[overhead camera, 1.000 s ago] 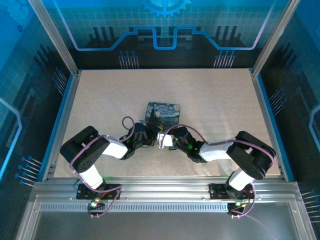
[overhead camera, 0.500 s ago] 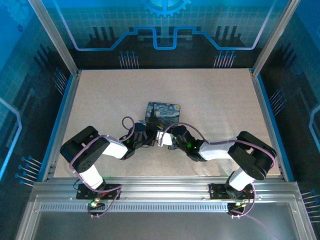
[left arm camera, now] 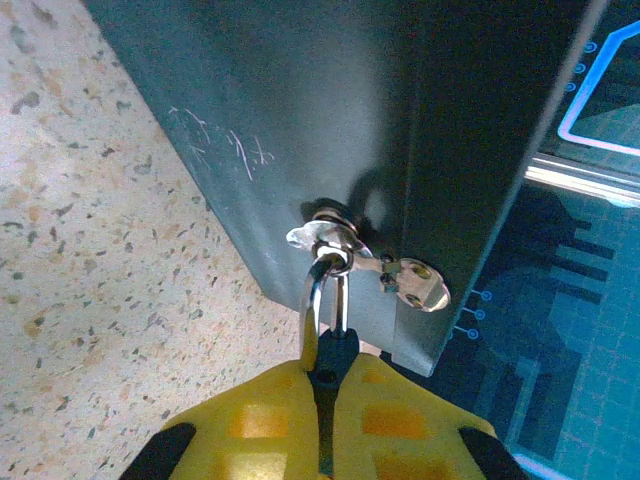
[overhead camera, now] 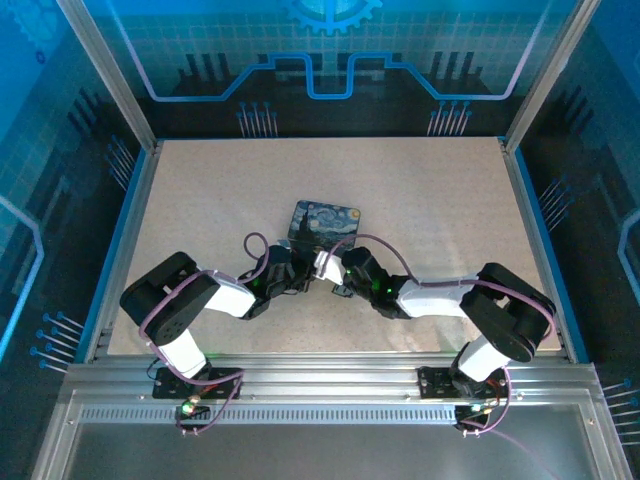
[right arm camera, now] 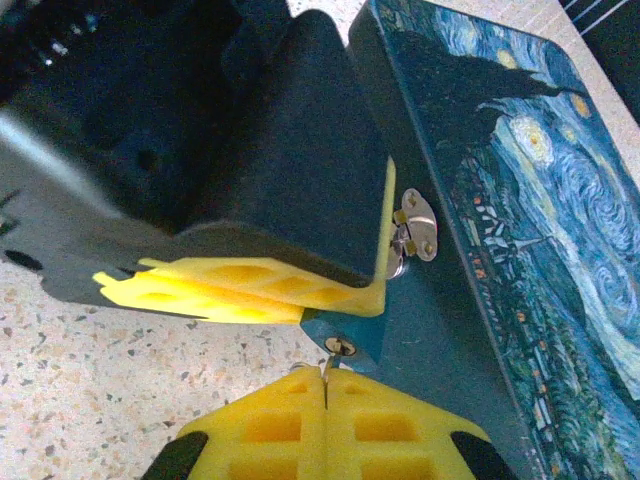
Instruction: Unlock the padlock with the key
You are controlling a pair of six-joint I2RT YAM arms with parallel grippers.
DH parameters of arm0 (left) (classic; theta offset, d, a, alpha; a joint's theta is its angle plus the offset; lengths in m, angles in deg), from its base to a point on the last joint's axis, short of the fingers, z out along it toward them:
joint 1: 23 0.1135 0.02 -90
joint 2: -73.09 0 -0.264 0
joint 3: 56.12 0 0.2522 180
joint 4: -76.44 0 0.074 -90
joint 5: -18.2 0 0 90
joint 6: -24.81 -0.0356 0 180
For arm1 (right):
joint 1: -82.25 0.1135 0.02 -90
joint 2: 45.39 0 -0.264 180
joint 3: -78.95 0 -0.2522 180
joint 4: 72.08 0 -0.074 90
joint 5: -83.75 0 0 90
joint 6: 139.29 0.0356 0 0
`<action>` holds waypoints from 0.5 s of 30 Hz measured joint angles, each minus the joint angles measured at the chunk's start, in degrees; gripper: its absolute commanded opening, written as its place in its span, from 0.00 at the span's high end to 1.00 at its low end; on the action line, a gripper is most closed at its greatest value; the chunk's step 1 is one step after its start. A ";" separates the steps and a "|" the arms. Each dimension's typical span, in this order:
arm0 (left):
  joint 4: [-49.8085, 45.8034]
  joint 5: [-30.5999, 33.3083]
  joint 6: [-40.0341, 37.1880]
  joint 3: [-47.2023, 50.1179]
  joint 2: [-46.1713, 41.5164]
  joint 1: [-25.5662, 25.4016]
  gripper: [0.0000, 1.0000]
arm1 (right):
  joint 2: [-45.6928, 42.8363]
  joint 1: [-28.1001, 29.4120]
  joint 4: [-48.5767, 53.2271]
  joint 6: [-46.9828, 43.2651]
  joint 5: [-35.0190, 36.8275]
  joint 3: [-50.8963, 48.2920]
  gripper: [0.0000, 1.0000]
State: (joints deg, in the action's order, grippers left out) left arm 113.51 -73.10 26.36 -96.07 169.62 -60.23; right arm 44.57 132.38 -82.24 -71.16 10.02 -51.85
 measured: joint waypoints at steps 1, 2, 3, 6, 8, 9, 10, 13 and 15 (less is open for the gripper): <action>-0.02 -0.02 -0.02 0.00 0.00 0.00 1.00 | 0.00 -0.09 0.35 1.57 -0.31 0.15 1.00; 0.00 0.00 -0.02 0.00 0.00 0.00 1.00 | 0.00 -0.33 0.55 3.37 -0.83 0.26 1.00; 0.00 0.02 -0.13 0.00 0.00 0.00 1.00 | 0.00 -0.72 0.59 5.31 -1.57 0.31 1.00; -0.26 0.04 -0.42 0.00 0.00 0.00 1.00 | 0.00 -1.95 0.66 10.99 -4.55 0.31 1.00; -0.48 0.04 -0.48 0.00 0.00 0.00 1.00 | 0.00 -2.91 0.72 14.73 -6.91 0.26 1.00; -0.52 0.04 -0.57 0.00 0.00 0.00 1.00 | 0.00 -3.43 0.57 16.83 -8.17 0.15 1.00; -0.55 0.04 -0.59 0.00 0.00 0.00 0.99 | 0.00 -3.78 0.33 18.40 -9.11 0.02 1.00; -0.68 0.02 -1.11 0.00 0.00 0.00 0.93 | 0.02 -4.48 -0.35 22.40 -11.10 -0.37 1.00; -0.94 0.02 -1.88 0.00 0.00 0.00 0.87 | 0.17 -4.70 -0.52 24.04 -11.72 -0.46 1.00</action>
State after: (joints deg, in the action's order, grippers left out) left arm 112.57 -73.07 24.48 -96.07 169.62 -60.23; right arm 44.74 127.68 -82.77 -47.12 -1.69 -52.31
